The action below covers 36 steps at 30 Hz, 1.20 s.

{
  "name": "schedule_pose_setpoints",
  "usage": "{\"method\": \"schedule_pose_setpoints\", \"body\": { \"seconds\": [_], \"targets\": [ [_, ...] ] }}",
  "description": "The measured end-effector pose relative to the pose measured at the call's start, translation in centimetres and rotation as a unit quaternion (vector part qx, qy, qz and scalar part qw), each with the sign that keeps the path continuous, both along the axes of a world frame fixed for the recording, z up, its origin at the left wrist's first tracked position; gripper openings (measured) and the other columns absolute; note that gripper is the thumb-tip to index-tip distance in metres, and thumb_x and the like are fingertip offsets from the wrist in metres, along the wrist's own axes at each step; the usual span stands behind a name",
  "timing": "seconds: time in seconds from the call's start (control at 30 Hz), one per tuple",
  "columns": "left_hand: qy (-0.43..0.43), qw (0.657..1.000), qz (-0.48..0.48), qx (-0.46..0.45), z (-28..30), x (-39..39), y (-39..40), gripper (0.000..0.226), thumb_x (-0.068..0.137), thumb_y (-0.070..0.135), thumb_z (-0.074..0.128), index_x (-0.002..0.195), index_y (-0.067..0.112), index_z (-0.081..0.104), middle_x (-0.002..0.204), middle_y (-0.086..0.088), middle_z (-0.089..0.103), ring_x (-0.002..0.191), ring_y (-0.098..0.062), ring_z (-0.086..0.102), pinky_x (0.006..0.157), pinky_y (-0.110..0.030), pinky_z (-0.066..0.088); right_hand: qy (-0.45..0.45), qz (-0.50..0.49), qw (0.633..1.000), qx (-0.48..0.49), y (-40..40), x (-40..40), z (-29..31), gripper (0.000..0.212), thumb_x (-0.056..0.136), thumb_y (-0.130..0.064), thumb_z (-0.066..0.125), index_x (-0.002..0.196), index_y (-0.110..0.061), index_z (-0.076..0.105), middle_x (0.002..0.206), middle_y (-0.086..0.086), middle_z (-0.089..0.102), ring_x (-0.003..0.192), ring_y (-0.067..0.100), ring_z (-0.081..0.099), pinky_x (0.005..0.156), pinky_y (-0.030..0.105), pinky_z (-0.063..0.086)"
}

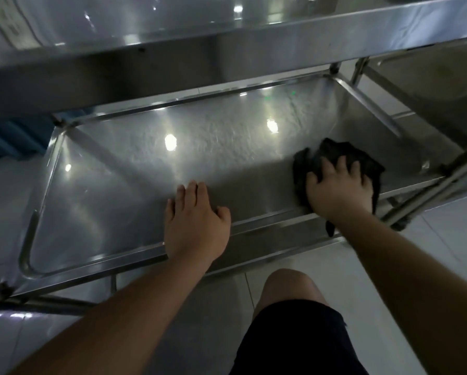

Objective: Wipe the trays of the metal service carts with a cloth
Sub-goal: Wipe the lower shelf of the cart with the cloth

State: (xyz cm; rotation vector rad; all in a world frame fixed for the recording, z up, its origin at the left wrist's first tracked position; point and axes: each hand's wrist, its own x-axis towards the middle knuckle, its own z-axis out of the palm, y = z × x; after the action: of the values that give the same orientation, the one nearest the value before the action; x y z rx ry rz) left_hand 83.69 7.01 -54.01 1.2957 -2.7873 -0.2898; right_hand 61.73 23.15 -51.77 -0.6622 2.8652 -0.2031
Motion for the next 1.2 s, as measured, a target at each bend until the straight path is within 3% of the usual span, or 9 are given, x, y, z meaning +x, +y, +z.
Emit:
{"method": "schedule_pose_setpoints", "body": {
  "seconds": [0.1, 0.2, 0.33, 0.43, 0.63, 0.83, 1.0, 1.1, 1.2],
  "targets": [
    [0.007, 1.000, -0.002, 0.016, 0.2, 0.1, 0.0, 0.070, 0.105, 0.047, 0.025, 0.168, 0.017, 0.017, 0.177, -0.005, 0.012, 0.163, -0.026, 0.006, 0.132, -0.048, 0.008, 0.000, 0.142, 0.990, -0.016, -3.2, 5.2, -0.8, 0.069, 0.103, -0.061, 0.019, 0.166, -0.034, 0.017, 0.176, 0.003, 0.010, 0.162, 0.031, 0.003, 0.128, 0.054, 0.010],
    [0.012, 0.998, -0.006, 0.055, 0.2, 0.0, -0.7, 0.069, 0.106, 0.044, 0.027, 0.169, 0.019, 0.013, 0.178, -0.002, 0.005, 0.163, -0.024, 0.000, 0.131, -0.045, 0.001, 0.000, 0.201, 0.979, -0.035, -4.6, 7.8, -1.3, 0.069, 0.102, -0.064, 0.018, 0.165, -0.038, 0.020, 0.176, -0.004, 0.011, 0.162, 0.026, 0.001, 0.129, 0.051, 0.007],
    [0.018, 0.991, -0.054, 0.123, 1.4, 1.1, -3.0, 0.068, 0.107, 0.042, 0.038, 0.168, 0.022, 0.018, 0.178, 0.000, 0.005, 0.163, -0.024, 0.005, 0.130, -0.044, 0.008, 0.005, 0.197, 0.980, -0.021, -4.6, 7.6, -1.1, 0.068, 0.102, -0.063, 0.018, 0.166, -0.038, 0.020, 0.176, -0.006, 0.010, 0.162, 0.025, 0.001, 0.130, 0.050, 0.005],
    [0.016, 0.993, -0.082, 0.078, 2.0, 5.4, -4.9, 0.059, 0.108, 0.042, 0.042, 0.164, 0.026, 0.031, 0.176, -0.001, 0.016, 0.158, -0.029, 0.024, 0.126, -0.048, 0.024, 0.010, 0.191, 0.981, -0.007, -4.6, 7.7, -0.9, 0.067, 0.104, -0.063, 0.020, 0.166, -0.037, 0.020, 0.176, -0.007, 0.010, 0.162, 0.024, 0.002, 0.130, 0.050, 0.005],
    [-0.001, 0.999, -0.035, 0.004, 2.4, 13.5, -8.5, 0.057, 0.110, 0.046, 0.035, 0.162, 0.025, 0.035, 0.173, -0.005, 0.024, 0.158, -0.028, 0.023, 0.126, -0.048, 0.022, 0.041, 0.171, 0.984, -0.013, -4.8, 8.6, -0.8, 0.064, 0.105, -0.061, 0.026, 0.165, -0.039, 0.025, 0.174, -0.008, 0.017, 0.162, 0.022, 0.009, 0.130, 0.046, 0.008],
    [0.010, 0.999, -0.030, -0.013, 0.7, 14.8, -8.2, 0.065, 0.105, 0.054, 0.023, 0.161, 0.024, 0.034, 0.170, -0.004, 0.032, 0.156, -0.027, 0.030, 0.125, -0.049, 0.028, 0.037, 0.161, 0.986, -0.020, -5.1, 8.9, -0.9, 0.074, 0.095, -0.068, 0.020, 0.163, -0.040, 0.029, 0.173, -0.012, 0.021, 0.161, 0.018, 0.012, 0.130, 0.045, 0.013],
    [0.017, 0.998, -0.047, -0.040, 0.1, 14.9, -8.5, 0.068, 0.100, 0.053, 0.023, 0.156, 0.020, 0.041, 0.164, -0.009, 0.041, 0.153, -0.030, 0.037, 0.122, -0.053, 0.033, 0.066, 0.156, 0.985, -0.038, -4.7, 8.8, -1.6, 0.065, 0.104, -0.065, 0.028, 0.162, -0.036, 0.035, 0.170, -0.012, 0.028, 0.160, 0.014, 0.016, 0.130, 0.041, 0.014],
    [0.008, 0.998, -0.052, -0.038, 0.1, 14.7, -8.8, 0.061, 0.103, 0.049, 0.033, 0.156, 0.019, 0.042, 0.163, -0.011, 0.042, 0.151, -0.033, 0.037, 0.121, -0.055, 0.031, 0.067, 0.179, 0.980, -0.051, -5.0, 10.5, -1.3, 0.080, 0.097, -0.080, 0.019, 0.161, -0.035, 0.036, 0.169, -0.012, 0.030, 0.160, 0.015, 0.016, 0.129, 0.041, 0.014],
    [0.002, 0.998, -0.049, -0.029, 0.3, 14.7, -8.7, 0.060, 0.104, 0.047, 0.036, 0.157, 0.019, 0.040, 0.165, -0.009, 0.038, 0.153, -0.032, 0.033, 0.123, -0.054, 0.028, 0.060, 0.274, 0.958, -0.065, -6.6, 14.7, -1.2, 0.099, 0.085, -0.095, 0.019, 0.158, -0.032, 0.042, 0.166, -0.008, 0.037, 0.158, 0.018, 0.024, 0.127, 0.042, 0.018]
  ]
}}
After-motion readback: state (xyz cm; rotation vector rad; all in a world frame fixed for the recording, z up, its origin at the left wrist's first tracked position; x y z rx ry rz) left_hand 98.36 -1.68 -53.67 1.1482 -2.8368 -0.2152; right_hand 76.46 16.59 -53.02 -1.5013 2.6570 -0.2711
